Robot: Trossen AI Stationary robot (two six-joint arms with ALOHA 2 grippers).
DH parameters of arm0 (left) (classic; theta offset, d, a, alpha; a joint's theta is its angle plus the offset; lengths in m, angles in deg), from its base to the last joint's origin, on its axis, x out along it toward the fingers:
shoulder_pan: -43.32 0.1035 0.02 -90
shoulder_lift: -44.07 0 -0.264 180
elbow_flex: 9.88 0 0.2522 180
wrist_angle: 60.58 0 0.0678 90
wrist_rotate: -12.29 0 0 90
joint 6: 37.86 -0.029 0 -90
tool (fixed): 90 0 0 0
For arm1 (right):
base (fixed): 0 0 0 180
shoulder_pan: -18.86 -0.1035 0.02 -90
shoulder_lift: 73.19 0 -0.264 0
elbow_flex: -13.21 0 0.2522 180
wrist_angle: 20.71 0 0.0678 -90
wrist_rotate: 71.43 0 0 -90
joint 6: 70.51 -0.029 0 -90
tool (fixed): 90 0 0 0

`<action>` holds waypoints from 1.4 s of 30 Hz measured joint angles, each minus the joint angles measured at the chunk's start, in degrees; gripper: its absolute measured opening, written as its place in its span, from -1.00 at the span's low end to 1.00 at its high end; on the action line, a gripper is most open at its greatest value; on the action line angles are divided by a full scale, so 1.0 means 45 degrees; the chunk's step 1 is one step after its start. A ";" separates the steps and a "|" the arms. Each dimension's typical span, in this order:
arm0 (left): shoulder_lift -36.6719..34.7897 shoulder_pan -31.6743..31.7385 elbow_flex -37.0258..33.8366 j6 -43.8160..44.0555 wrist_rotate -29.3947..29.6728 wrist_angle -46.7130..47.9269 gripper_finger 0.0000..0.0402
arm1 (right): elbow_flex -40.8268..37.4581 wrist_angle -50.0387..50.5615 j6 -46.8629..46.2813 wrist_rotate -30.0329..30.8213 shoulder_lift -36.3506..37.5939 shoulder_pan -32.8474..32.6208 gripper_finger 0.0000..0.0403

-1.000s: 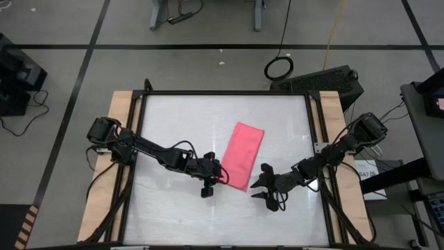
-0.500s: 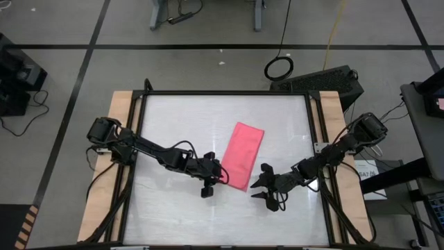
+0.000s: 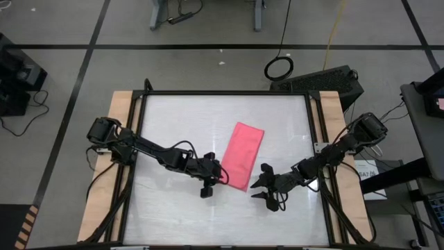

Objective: Roll towel
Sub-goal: Fold the pink towel

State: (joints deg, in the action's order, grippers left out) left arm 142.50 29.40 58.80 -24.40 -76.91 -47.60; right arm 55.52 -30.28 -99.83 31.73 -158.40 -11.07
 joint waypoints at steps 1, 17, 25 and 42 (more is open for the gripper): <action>0.0000 0.0000 0.0000 -0.0071 -0.0123 0.0002 -0.54 | 0.0000 0.0000 0.0000 0.0000 0.0000 0.0000 -0.14; 0.0000 0.0000 0.0000 -0.0093 -0.0378 0.0063 -0.54 | 0.0000 0.0000 0.0000 0.0005 0.0000 -0.0005 -0.14; 0.0001 0.0000 -0.0010 -0.0727 -0.0766 0.1197 -0.54 | 0.0000 0.0000 0.0194 0.0005 0.0000 -0.0039 -0.14; 0.0740 0.0010 -0.0019 -0.3038 0.0199 0.0623 -0.54 | 0.2066 -0.0128 0.2867 0.0024 -0.2844 -0.0165 -0.14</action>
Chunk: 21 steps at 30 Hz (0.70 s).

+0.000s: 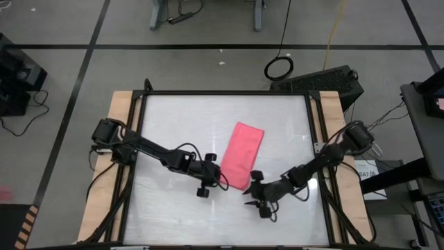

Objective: Roll towel
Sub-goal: Fold the pink towel

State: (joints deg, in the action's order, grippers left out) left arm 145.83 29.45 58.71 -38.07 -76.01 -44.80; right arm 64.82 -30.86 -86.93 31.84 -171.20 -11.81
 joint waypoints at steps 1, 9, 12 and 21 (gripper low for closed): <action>0.0124 0.0002 0.0000 -0.0088 0.0022 -0.0062 -0.54 | 0.0316 0.0229 0.0350 0.0005 -0.0251 0.0061 -0.14; 0.0397 -0.0036 0.0005 -0.0501 0.0345 -0.0129 -0.51 | 0.2235 0.3817 0.1982 0.1271 -0.0843 0.0159 -0.14; 0.0397 -0.0034 0.0005 -0.0752 0.0452 -0.0141 -0.43 | 0.2281 0.4033 0.2248 0.1666 -0.0843 0.0224 -0.14; 0.0397 -0.0029 0.0005 -0.0791 0.0452 -0.0116 -0.19 | 0.2283 0.4853 0.2208 0.1646 -0.0843 0.0601 -0.14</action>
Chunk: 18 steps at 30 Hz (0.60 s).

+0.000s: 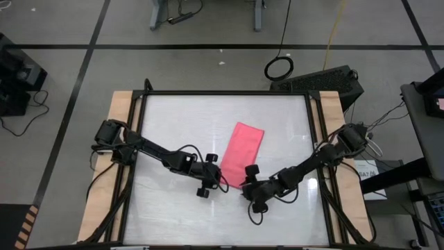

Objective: Roll towel
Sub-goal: Fold the pink towel

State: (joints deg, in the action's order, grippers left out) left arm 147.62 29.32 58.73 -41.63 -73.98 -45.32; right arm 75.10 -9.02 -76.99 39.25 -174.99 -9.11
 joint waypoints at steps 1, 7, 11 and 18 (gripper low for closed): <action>0.0000 0.0000 0.0000 0.0000 0.0000 0.0000 -0.18 | -0.0002 0.0274 -0.0033 -0.0028 0.0000 0.0063 -0.14; 0.0005 0.0000 0.0000 -0.0015 -0.0171 0.0021 -0.15 | -0.0363 0.0364 -0.0982 -0.0966 -0.0115 0.0420 -0.27; 0.0005 0.0000 0.0000 -0.0019 -0.0394 0.0058 -0.14 | -0.0405 0.0341 -0.1769 -0.1175 -0.0141 0.0564 -0.60; 0.0348 -0.0005 0.0010 -0.0010 -0.0574 -0.0190 -0.14 | -0.0430 0.0261 -0.2921 -0.1015 -0.0162 0.0594 -0.95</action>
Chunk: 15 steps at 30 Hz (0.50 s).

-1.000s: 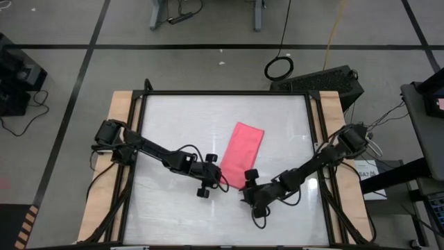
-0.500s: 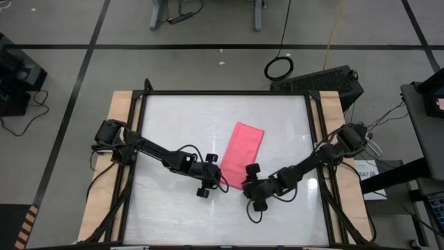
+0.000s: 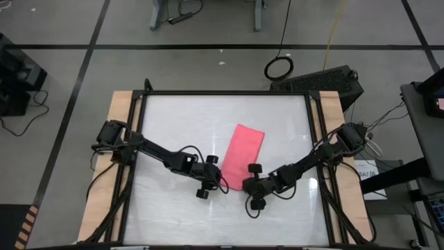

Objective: Roll towel
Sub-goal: Fold the pink towel

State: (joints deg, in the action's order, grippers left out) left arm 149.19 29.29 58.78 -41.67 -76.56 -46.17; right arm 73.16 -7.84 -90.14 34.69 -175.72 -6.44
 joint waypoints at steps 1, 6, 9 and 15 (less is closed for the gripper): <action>0.0095 -0.0010 0.0001 0.0006 -0.0156 -0.0195 -0.14 | -0.0006 -0.0068 -0.0154 0.0017 -0.0003 0.0005 -0.97; 0.0582 -0.0238 0.0000 0.0002 -0.0276 -0.0814 -0.14 | -0.0023 -0.0265 -0.0949 0.0147 0.0007 -0.0071 -0.99; 0.0715 -0.0353 0.0005 -0.0009 -0.0269 -0.1088 -0.14 | -0.0036 -0.0220 -0.1645 0.0124 0.0122 -0.0082 -0.99; 0.0936 -0.0413 0.0023 -0.0014 -0.0189 -0.1156 -0.14 | -0.0069 -0.0117 -0.2419 0.0053 0.0699 -0.0131 -1.00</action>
State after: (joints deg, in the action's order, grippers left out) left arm 153.40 27.44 58.88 -41.73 -77.41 -51.37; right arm 72.85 -8.37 -101.03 34.93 -172.57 -7.03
